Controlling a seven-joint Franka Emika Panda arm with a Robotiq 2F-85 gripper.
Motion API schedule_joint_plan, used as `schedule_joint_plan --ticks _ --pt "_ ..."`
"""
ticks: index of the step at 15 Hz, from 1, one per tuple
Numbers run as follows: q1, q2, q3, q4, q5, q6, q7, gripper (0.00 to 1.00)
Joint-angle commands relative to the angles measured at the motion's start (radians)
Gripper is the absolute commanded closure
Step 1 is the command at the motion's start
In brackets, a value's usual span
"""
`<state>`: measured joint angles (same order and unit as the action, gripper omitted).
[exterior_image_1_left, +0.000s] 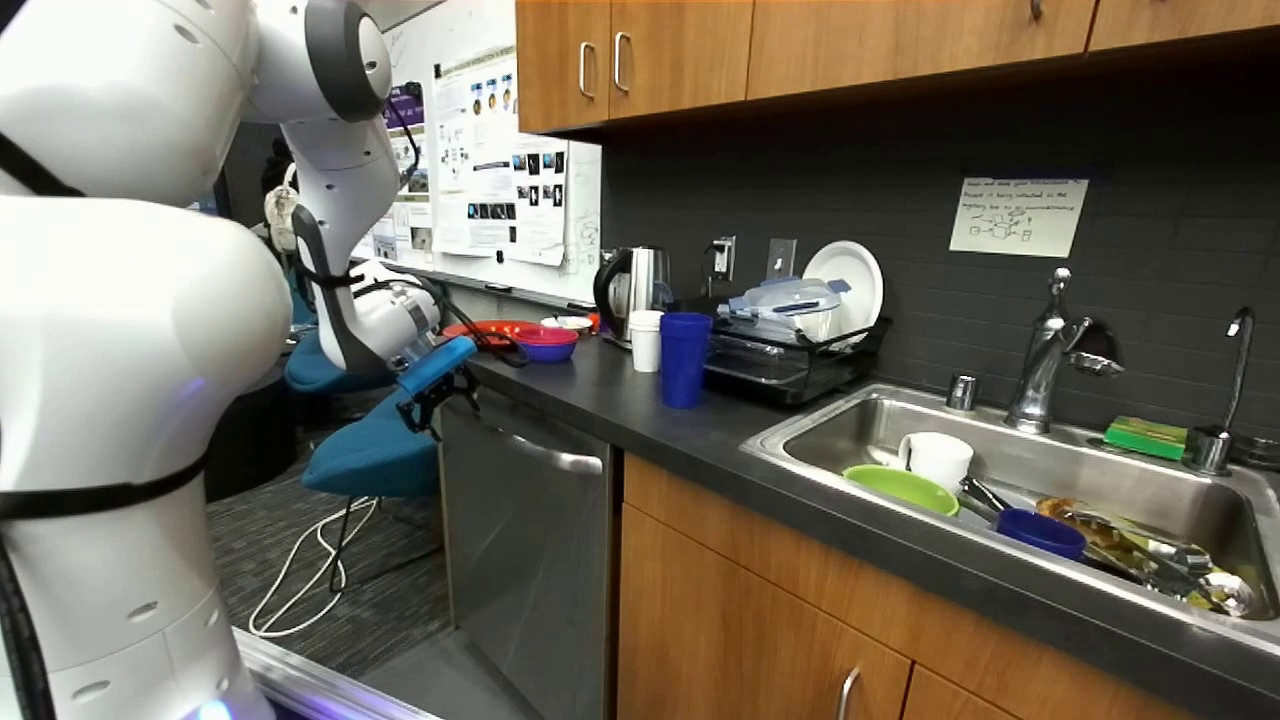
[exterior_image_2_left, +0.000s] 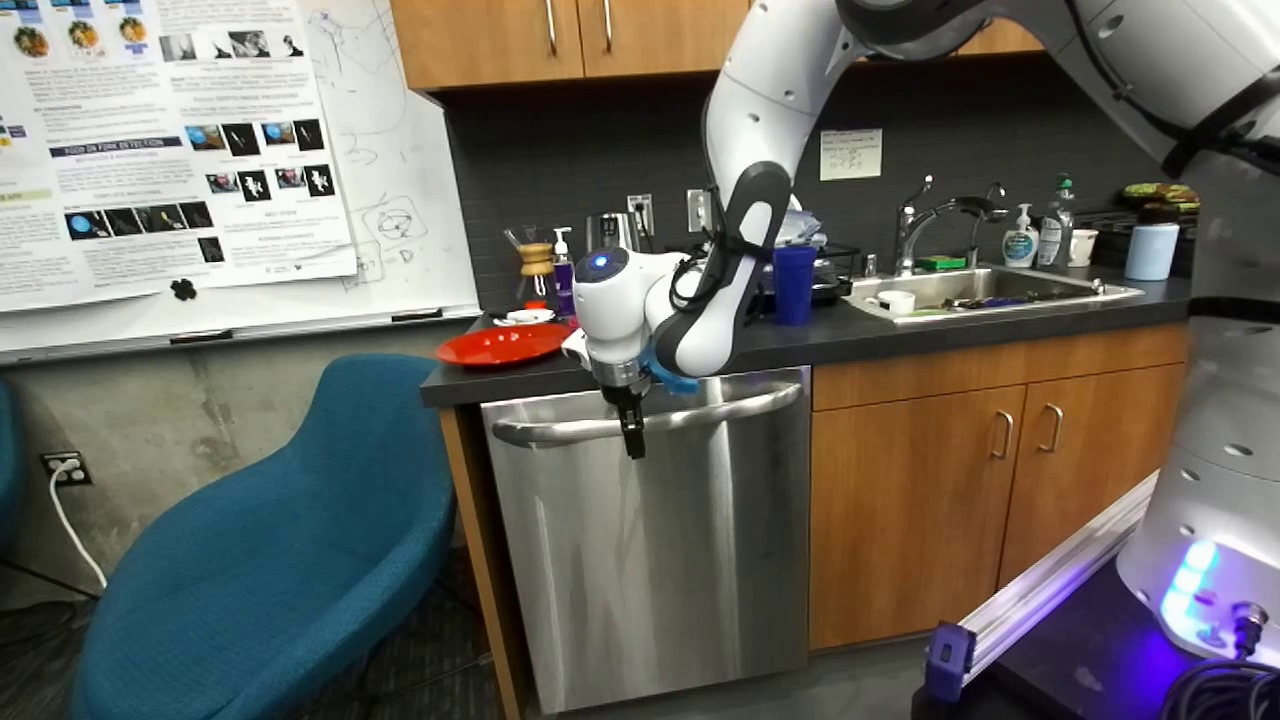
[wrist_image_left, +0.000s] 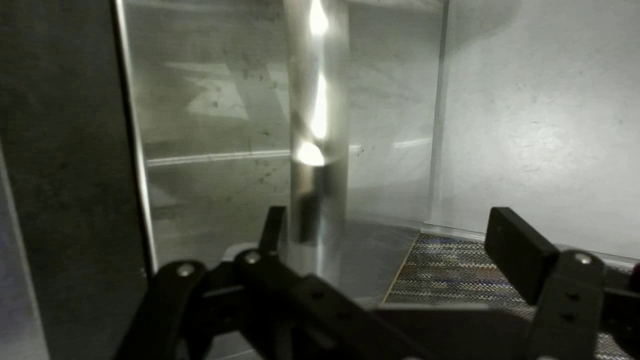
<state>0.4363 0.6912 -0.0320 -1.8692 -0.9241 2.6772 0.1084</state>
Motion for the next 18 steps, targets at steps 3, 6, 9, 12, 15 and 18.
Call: schedule_joint_plan --ticks 3,6,9,12,15,18 --pt "-0.046 0.027 0.010 0.058 -0.012 -0.004 0.015 0.00" --pt "-0.066 0.046 0.010 0.084 -0.004 -0.006 0.010 0.00" --pt "-0.071 0.060 0.012 0.091 0.002 -0.005 0.010 0.00" --pt "-0.079 0.082 0.018 0.101 0.014 -0.005 0.000 0.00" --pt "-0.090 0.114 0.031 0.113 0.037 -0.004 -0.017 0.00" --pt "-0.099 0.153 0.043 0.133 0.072 -0.005 -0.037 0.00"
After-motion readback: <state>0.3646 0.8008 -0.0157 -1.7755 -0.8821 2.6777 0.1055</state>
